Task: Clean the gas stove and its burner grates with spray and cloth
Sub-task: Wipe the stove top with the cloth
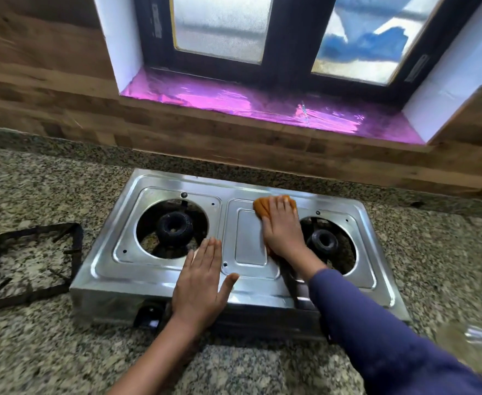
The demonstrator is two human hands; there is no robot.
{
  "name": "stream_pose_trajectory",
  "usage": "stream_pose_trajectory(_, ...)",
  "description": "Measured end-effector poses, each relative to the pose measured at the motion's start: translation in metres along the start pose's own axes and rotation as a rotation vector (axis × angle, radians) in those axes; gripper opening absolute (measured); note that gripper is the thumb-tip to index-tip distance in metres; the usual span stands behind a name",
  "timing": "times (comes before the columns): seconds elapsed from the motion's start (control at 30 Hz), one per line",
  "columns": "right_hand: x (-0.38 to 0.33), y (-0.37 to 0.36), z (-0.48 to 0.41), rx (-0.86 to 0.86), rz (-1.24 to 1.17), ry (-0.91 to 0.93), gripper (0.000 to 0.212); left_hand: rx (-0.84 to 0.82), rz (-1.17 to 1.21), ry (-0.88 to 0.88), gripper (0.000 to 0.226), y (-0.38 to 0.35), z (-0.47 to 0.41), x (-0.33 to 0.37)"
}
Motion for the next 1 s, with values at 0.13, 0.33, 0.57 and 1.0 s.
stream_pose_trajectory(0.13, -0.005, 0.004, -0.023, -0.01, 0.007, 0.005, 0.063, -0.01, -0.022, 0.005, 0.081, 0.0, -0.001, 0.001)
stream_pose_trajectory(0.33, -0.018, -0.012, 0.123, -0.153, -0.049, 0.511, 0.056, 0.027, -0.013, 0.002, 0.082, -0.002, -0.001, 0.0)
stream_pose_trajectory(0.57, 0.005, -0.014, 0.151, -0.182, -0.071, 0.571, 0.056, 0.028, -0.029, 0.013, 0.083, -0.001, 0.0, 0.001)
stream_pose_trajectory(1.0, -0.016, 0.004, 0.003, -0.042, 0.0, 0.171, 0.062, 0.018, -0.055, 0.045, 0.086, -0.004, -0.002, 0.0)
Point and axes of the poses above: each hand's wrist, its own z-axis away from the middle knuckle, its own y-axis out of the back of the hand, x = y × z, the point moved 4 cm from there along -z, towards the middle knuckle, and after that the axes turned 12 degrees about -x, right-handed, at the moved point
